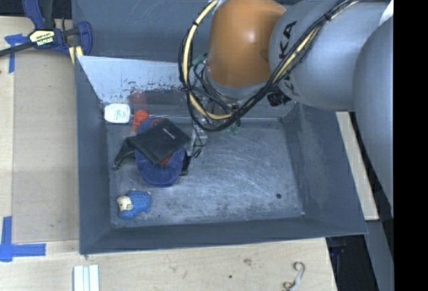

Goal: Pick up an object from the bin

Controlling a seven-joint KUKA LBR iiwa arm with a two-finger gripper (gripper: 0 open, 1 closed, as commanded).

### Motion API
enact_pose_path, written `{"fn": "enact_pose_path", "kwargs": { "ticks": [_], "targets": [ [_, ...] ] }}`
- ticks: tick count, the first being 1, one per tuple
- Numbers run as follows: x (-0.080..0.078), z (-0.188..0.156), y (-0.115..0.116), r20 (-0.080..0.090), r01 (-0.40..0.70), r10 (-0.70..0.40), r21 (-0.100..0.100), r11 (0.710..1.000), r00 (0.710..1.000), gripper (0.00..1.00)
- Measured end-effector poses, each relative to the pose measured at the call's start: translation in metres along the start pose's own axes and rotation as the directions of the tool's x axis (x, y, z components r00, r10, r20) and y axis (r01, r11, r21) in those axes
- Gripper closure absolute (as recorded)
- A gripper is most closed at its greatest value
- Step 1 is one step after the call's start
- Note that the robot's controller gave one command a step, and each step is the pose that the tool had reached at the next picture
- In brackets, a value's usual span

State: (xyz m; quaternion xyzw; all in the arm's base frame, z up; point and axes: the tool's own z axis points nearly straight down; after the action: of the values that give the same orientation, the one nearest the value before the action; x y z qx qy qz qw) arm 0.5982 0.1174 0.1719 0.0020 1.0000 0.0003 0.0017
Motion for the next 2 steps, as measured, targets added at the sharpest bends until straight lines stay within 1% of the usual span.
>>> {"fn": "enact_pose_path", "kwargs": {
  "ticks": [1,2],
  "targets": [
    [-0.0094,0.0799,0.0258,0.010,0.302,-0.302,0.006,0.953,0.953,0.00],
    [-0.0089,0.0820,0.0255,0.008,0.300,-0.300,0.005,0.954,0.954,1.00]
  ]
}}
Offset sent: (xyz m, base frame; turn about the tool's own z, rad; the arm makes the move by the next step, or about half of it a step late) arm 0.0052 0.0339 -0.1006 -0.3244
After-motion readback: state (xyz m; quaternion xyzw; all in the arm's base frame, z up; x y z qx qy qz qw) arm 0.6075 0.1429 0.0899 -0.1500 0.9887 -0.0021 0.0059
